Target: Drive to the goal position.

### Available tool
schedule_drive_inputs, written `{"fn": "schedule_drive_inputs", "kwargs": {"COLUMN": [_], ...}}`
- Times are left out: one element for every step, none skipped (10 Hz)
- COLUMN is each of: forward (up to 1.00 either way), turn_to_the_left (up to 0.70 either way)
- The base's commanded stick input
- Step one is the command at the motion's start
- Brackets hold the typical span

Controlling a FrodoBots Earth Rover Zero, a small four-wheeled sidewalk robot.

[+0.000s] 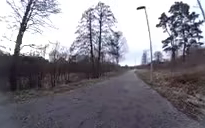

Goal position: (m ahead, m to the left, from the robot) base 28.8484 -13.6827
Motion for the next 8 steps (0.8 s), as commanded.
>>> {"fn": "schedule_drive_inputs", "kwargs": {"forward": [0.50,0.50,0.50,0.50,0.50,0.50,0.50,0.50], "turn_to_the_left": [0.00,0.00,0.00,0.00,0.00,0.00,0.00,0.00]}}
